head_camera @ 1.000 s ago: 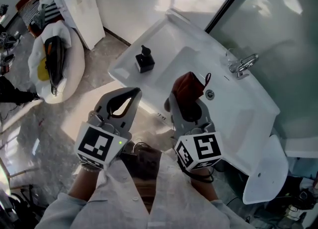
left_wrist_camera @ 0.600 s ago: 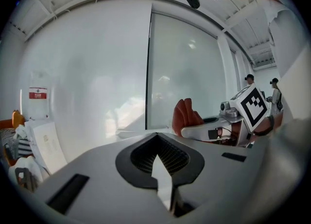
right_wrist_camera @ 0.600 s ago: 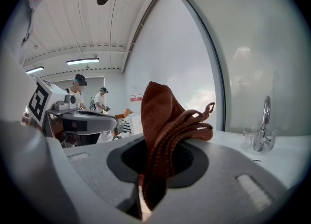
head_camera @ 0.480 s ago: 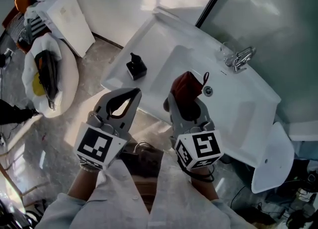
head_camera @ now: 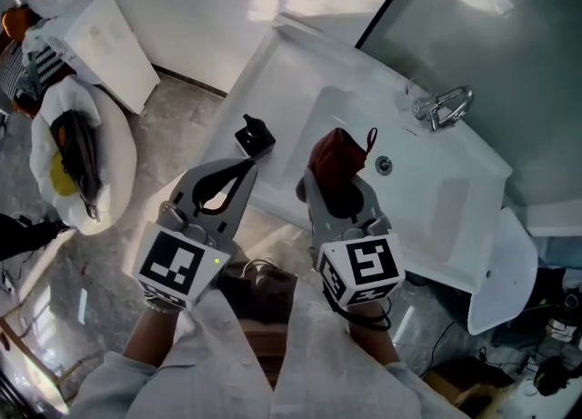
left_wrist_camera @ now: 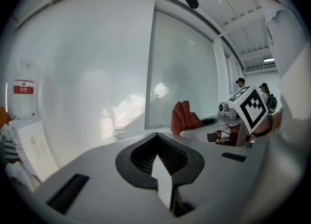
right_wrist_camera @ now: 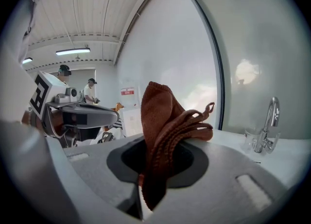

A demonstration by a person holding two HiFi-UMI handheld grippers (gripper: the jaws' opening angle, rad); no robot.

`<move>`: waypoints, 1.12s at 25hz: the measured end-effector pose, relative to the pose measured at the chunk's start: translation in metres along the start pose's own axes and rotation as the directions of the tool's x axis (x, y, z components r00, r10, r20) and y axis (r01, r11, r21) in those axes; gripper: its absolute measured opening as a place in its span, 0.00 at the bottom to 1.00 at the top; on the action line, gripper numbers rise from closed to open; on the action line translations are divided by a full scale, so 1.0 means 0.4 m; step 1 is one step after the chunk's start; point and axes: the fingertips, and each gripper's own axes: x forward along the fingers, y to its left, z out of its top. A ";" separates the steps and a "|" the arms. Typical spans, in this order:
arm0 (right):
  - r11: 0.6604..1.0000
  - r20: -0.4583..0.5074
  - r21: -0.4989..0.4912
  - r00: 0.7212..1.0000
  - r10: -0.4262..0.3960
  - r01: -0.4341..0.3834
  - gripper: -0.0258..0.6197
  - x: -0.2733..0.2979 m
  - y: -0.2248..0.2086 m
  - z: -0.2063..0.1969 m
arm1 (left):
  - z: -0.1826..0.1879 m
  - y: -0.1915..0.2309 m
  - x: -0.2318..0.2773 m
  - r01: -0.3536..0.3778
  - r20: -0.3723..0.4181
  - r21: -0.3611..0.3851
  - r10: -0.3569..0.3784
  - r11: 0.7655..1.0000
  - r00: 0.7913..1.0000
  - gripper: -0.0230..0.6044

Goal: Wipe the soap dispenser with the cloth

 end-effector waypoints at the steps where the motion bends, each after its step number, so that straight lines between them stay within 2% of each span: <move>1: 1.000 -0.014 -0.009 1.000 -0.008 0.007 0.17 0.014 0.005 -0.002 | 0.000 0.015 0.000 0.005 -0.002 0.002 -0.005 1.000 1.000 0.04; 6: 0.997 -0.089 -0.055 0.994 -0.056 0.052 0.17 0.080 0.029 -0.021 | 0.000 0.083 -0.005 0.036 -0.009 0.007 -0.036 0.999 0.999 0.04; 16: 0.987 -0.162 -0.097 0.977 -0.140 0.125 0.17 0.191 0.087 -0.042 | 0.003 0.194 -0.012 0.149 -0.013 0.018 -0.149 0.989 0.989 0.04; 28: 0.960 -0.203 -0.070 0.939 -0.279 0.270 0.17 0.248 0.116 -0.049 | -0.006 0.281 -0.014 0.274 -0.016 0.025 -0.274 0.961 0.962 0.04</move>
